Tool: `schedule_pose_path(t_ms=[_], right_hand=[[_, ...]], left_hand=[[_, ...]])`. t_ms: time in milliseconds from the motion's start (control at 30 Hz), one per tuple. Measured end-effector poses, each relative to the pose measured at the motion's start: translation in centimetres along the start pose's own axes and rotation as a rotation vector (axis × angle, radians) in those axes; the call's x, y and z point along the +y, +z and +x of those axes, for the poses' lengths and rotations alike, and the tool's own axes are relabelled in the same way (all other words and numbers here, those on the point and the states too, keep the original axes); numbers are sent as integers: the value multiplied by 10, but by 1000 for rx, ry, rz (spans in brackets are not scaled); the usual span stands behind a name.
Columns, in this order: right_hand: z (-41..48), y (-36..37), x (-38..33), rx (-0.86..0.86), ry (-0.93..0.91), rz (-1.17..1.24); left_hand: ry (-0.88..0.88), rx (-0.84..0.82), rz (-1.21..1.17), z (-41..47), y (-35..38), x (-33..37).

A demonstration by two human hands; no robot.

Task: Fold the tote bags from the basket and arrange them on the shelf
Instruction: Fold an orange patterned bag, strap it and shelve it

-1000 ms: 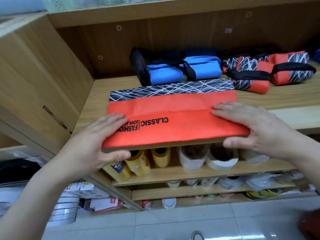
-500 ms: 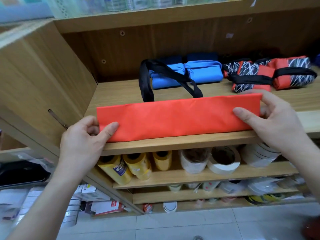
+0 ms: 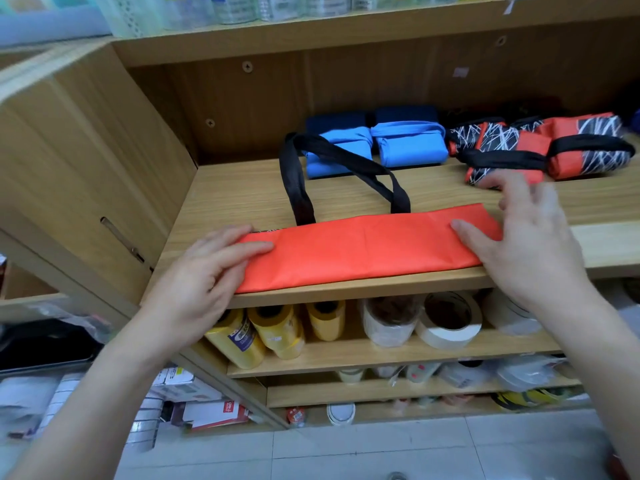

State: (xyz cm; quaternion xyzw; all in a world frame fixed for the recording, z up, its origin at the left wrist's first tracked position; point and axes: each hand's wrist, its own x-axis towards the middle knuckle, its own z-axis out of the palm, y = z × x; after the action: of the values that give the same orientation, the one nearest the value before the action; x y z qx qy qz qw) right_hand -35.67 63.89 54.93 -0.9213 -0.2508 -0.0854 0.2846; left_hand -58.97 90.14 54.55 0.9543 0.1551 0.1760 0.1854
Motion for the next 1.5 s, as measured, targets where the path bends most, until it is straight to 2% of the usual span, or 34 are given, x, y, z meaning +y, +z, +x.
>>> schedule_pose_path(t_ms=[100,200,267,400,500,700,800,900,967,1033,1133,1200,1267,1367,1500], right_hand=[[0,-5,-4,-142,-15,-204],[4,-12,-10,-232,-9,-251],[10,-18,-14,-281,17,-178],[25,-21,-17,-345,63,174],[35,-18,-24,-259,-63,310],[64,-30,-61,-216,-411,292],[75,-30,-77,-241,-490,285],[84,-30,-85,-303,-510,332],[91,-30,-87,-332,-530,372],[95,-29,-89,-371,-548,408],[95,-28,-90,-418,-561,390],[92,-25,-90,-431,-528,503],[89,-20,-90,-440,-459,715],[83,-9,-92,-512,-291,987],[73,2,-91,-643,-82,1196]], left_hand=[[22,-194,43,-6,-5,-7],[119,-123,143,-11,-4,-12],[178,-60,177,-14,-2,-14],[278,13,189,-23,-2,-8],[350,12,255,-32,-4,0],[653,75,404,-41,-14,44],[733,-85,433,-34,-16,49],[731,-249,417,-22,-10,43],[711,-288,303,-15,-5,40],[652,-230,63,-8,-5,41],[477,-9,-334,12,-10,55],[277,141,-502,31,-11,69],[72,204,-512,50,-4,77],[-44,185,-326,69,10,82],[-243,115,-368,81,23,91]])
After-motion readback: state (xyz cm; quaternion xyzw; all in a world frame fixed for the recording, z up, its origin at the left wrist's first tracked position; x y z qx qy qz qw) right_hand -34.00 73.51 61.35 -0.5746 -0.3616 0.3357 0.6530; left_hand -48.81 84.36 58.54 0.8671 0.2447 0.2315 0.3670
